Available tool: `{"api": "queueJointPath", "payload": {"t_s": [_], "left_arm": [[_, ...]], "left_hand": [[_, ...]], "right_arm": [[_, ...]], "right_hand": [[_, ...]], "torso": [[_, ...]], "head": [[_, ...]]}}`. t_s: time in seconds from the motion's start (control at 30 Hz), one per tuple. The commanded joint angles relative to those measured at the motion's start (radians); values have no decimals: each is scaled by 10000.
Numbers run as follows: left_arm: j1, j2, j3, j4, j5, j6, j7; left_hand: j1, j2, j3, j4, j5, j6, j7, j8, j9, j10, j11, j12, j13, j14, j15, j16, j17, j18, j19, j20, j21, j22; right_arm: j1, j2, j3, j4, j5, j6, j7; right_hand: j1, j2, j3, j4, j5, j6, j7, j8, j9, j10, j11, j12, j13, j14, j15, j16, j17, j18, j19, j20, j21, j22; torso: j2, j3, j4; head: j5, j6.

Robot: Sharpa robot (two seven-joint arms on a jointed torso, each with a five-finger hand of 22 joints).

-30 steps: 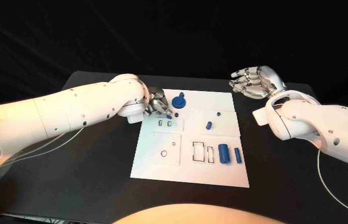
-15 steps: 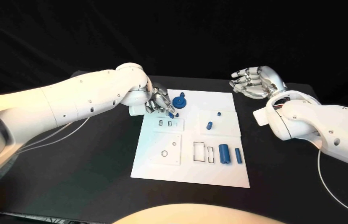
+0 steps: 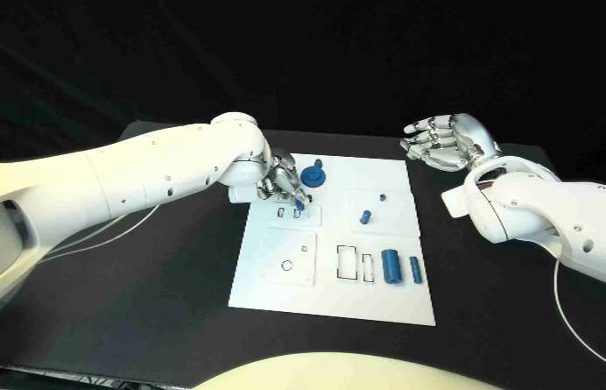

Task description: Assemble the parts on the task board

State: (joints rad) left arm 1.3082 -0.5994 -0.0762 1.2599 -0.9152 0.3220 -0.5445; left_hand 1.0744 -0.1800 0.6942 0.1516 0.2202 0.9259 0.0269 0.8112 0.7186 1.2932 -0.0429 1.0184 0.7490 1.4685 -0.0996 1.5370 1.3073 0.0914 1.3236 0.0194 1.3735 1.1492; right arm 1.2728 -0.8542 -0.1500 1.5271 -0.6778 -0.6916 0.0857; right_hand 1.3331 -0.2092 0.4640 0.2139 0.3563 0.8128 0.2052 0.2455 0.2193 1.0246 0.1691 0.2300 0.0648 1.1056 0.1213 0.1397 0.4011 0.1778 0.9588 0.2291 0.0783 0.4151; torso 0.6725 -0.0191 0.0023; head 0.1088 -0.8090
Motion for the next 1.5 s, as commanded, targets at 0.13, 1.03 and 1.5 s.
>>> {"api": "queueJointPath", "payload": {"t_s": [0.13,1.03,1.5], "left_arm": [[-74,35,-46,119,-499,-275,15],[-135,-125,-93,226,-817,86,3],[-135,-161,-98,231,-599,333,-25]], "left_hand": [[601,585,1050,-1114,-15,-38,-39,33,18,-7,-23,89,42,827,49,-15,1910,-47,53,-7,53,23],[621,532,1124,-1216,14,-31,-44,39,65,5,-30,111,43,838,45,3,1945,-60,99,-9,88,93],[623,525,1138,-1231,19,-27,-46,40,73,10,-31,121,53,841,44,8,1955,-62,107,-10,94,105]], "right_arm": [[-15,28,1,-7,-86,130,92],[-38,30,1,-15,-86,146,94],[-38,37,1,-28,-86,146,90]], "right_hand": [[-83,-12,-7,-9,47,-34,390,-48,-14,-22,57,-24,-5,-10,8,-41,-10,47,11,41,-46,-14],[-82,-11,-4,-12,49,-34,390,-48,-15,-23,57,-24,-6,-9,8,-45,-13,47,12,41,-48,-22],[-82,-11,-4,-12,49,-34,390,-48,-15,-23,57,-24,-6,-9,8,-45,-13,47,12,41,-48,-22]], "torso": [[-14,-9,-1],[9,4,-6],[15,9,-12]], "head": [[16,10],[11,-39],[13,-57]]}}
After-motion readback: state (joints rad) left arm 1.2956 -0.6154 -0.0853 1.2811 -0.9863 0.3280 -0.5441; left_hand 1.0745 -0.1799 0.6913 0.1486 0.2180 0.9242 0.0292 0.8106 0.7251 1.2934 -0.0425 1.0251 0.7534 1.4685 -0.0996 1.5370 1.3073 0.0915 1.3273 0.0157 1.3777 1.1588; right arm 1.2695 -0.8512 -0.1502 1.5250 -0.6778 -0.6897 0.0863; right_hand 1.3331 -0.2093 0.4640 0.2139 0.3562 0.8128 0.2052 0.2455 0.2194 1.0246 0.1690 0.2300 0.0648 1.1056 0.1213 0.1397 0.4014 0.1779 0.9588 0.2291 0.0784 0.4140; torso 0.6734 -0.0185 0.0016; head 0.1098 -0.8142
